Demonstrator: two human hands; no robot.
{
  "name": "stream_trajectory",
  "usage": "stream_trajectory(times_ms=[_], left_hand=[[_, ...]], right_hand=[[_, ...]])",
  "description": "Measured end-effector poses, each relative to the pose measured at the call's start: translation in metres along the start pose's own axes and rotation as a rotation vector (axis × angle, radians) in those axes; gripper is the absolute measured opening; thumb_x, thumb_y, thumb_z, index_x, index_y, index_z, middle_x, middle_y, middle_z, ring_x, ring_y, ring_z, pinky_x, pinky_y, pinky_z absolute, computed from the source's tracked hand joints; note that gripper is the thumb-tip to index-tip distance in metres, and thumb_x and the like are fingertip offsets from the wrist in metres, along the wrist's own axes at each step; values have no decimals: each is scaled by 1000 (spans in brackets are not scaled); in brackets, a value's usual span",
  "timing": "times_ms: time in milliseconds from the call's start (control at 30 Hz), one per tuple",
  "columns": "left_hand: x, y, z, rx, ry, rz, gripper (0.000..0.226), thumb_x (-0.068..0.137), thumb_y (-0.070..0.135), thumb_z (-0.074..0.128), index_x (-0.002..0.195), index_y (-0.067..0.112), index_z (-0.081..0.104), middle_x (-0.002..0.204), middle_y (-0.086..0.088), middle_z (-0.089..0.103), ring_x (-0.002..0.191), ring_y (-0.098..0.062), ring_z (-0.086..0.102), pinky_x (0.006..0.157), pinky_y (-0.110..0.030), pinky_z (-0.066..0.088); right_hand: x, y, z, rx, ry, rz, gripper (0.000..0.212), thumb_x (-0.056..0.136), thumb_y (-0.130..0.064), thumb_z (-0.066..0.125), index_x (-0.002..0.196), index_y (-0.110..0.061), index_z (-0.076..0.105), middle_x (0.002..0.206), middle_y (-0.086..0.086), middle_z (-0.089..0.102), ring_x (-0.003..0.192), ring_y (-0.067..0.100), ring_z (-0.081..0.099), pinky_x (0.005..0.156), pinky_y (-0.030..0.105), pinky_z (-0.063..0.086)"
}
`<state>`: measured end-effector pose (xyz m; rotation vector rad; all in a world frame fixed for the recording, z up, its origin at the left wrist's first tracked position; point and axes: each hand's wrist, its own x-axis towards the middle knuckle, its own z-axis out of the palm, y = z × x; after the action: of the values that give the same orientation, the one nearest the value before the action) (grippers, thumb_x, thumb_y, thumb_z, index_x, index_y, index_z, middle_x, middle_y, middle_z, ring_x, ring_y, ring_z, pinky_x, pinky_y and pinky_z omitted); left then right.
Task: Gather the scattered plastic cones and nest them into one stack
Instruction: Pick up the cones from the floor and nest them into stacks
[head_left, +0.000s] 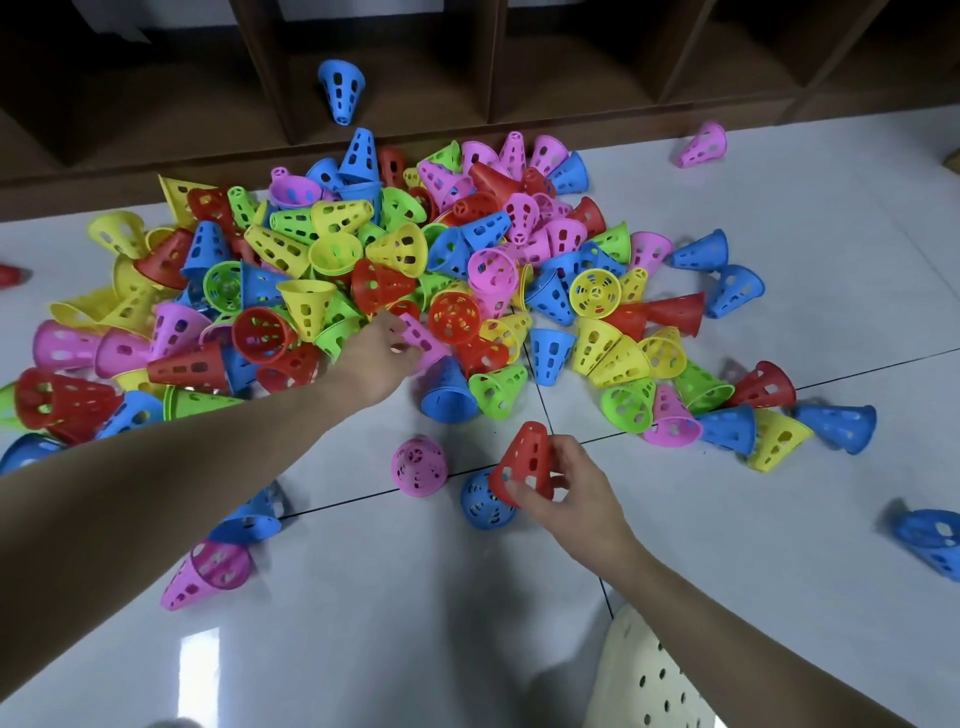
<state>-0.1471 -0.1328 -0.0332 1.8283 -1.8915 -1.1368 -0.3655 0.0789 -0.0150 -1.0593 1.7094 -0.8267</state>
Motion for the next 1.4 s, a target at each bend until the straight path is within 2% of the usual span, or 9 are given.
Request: stream_trajectory(times_ms=[100, 200, 400, 567, 800, 900, 1000, 1267, 1400], left_hand=[[-1, 0, 7, 67, -17, -21, 51, 92, 33, 67, 127, -2, 56, 126, -6, 61, 86, -19, 55, 53, -17, 35], [1, 3, 7, 15, -23, -197, 60, 91, 40, 66, 128, -5, 52, 103, -17, 63, 73, -27, 58, 48, -27, 34], [18, -7, 13, -280, -119, -437, 64, 94, 54, 57, 132, 2, 53, 123, -13, 63, 110, -31, 62, 80, -37, 49], [22, -10, 13, -378, -170, -506, 59, 95, 56, 56, 125, 5, 59, 119, -11, 69, 102, -27, 67, 69, -31, 47], [34, 3, 11, -414, -144, -457, 101, 81, 49, 77, 152, 4, 20, 106, -12, 67, 87, -20, 68, 63, -32, 54], [28, 8, 21, -352, -157, -405, 60, 79, 38, 83, 119, 3, 56, 84, -5, 64, 77, -20, 65, 70, -34, 58], [17, 2, 34, -283, -232, -268, 34, 77, 22, 85, 104, 11, 69, 93, -4, 72, 76, -14, 65, 64, -23, 51], [8, -19, 35, -71, -245, -101, 50, 55, 42, 86, 99, 24, 71, 92, 6, 77, 91, -17, 72, 86, -38, 57], [8, -17, 36, -93, -207, -67, 46, 69, 32, 87, 107, 21, 64, 96, 5, 74, 92, -15, 70, 84, -33, 55]], right_hand=[[-7, 4, 5, -39, -64, -61, 39, 77, -18, 83, 105, -26, 58, 101, -11, 69, 97, 5, 65, 82, 15, 50], [-9, 8, 6, -124, -100, -109, 41, 77, -17, 81, 110, -25, 59, 102, -14, 66, 101, 2, 61, 87, 10, 45], [-4, 25, 4, -366, -117, -245, 27, 85, -30, 68, 109, -20, 65, 106, -11, 66, 100, 3, 61, 91, 21, 46], [-3, 36, -1, -381, -93, -238, 22, 89, -24, 72, 108, -17, 66, 107, -8, 68, 99, 4, 60, 90, 19, 46], [-1, 38, -9, -377, -43, -226, 23, 89, -28, 61, 104, -13, 68, 103, -9, 68, 94, -16, 53, 85, 4, 37], [0, 39, -10, -376, -46, -233, 14, 92, -19, 65, 104, -13, 69, 101, -11, 67, 94, -17, 52, 83, 2, 36], [1, 43, -9, -368, -49, -234, 11, 93, -13, 65, 102, -14, 69, 100, -11, 67, 94, -16, 53, 82, 3, 36], [7, 44, -8, -305, -58, -175, 9, 93, -18, 61, 98, -20, 69, 98, -16, 67, 98, 4, 62, 85, 20, 49], [8, 44, -11, -291, -51, -152, 10, 93, -12, 62, 96, -19, 69, 96, -15, 67, 98, 5, 62, 85, 21, 49]])
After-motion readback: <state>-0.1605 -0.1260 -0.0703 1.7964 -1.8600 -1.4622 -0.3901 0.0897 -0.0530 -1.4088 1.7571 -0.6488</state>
